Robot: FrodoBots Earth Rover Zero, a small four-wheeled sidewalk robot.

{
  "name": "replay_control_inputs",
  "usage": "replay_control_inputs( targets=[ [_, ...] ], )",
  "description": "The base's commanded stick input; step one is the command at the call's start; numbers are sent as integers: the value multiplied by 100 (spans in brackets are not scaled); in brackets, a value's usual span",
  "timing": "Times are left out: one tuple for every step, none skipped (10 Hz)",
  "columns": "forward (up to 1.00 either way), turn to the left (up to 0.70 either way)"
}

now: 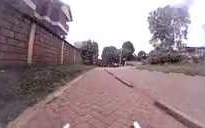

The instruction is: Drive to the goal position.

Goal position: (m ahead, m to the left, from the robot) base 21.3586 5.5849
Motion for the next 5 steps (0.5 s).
replay_control_inputs(
  targets=[
    [50, 0],
    [50, 0],
    [50, 0],
    [50, 0],
    [50, 0]
  ],
)
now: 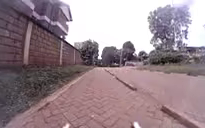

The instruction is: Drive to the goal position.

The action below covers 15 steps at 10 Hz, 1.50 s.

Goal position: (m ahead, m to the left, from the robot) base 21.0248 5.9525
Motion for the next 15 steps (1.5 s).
replay_control_inputs(
  targets=[
    [50, 0],
    [50, 0],
    [50, 0],
    [50, 0],
    [50, 0],
    [50, 0],
    [50, 0],
    [50, 0],
    [50, 0],
    [50, 0],
    [50, 0],
    [50, 0],
    [50, 0],
    [50, 0],
    [50, 0]
  ],
)
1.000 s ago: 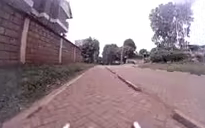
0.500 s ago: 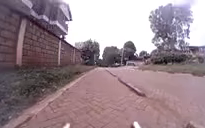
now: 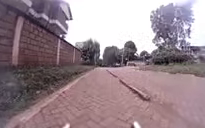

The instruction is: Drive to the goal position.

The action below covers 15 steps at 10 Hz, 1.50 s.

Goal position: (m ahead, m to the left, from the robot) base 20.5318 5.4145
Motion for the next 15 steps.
replay_control_inputs(
  targets=[
    [50, 0],
    [50, 0],
    [50, 0],
    [50, 0],
    [50, 0],
    [50, 0],
    [50, 0],
    [50, 0],
    [50, 0],
    [50, 0],
    [50, 0],
    [50, 0],
    [50, 0],
    [50, 0],
    [50, 0]
  ],
)
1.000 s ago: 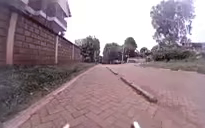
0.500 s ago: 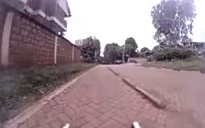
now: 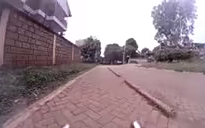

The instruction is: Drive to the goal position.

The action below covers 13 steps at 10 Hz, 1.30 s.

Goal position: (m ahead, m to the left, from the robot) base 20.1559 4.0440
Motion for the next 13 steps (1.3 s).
replay_control_inputs(
  targets=[
    [50, 0],
    [50, 0],
    [50, 0],
    [50, 0],
    [50, 0],
    [50, 0],
    [50, 0],
    [50, 0],
    [50, 0],
    [50, 0],
    [50, 0],
    [50, 0],
    [50, 0]
  ],
)
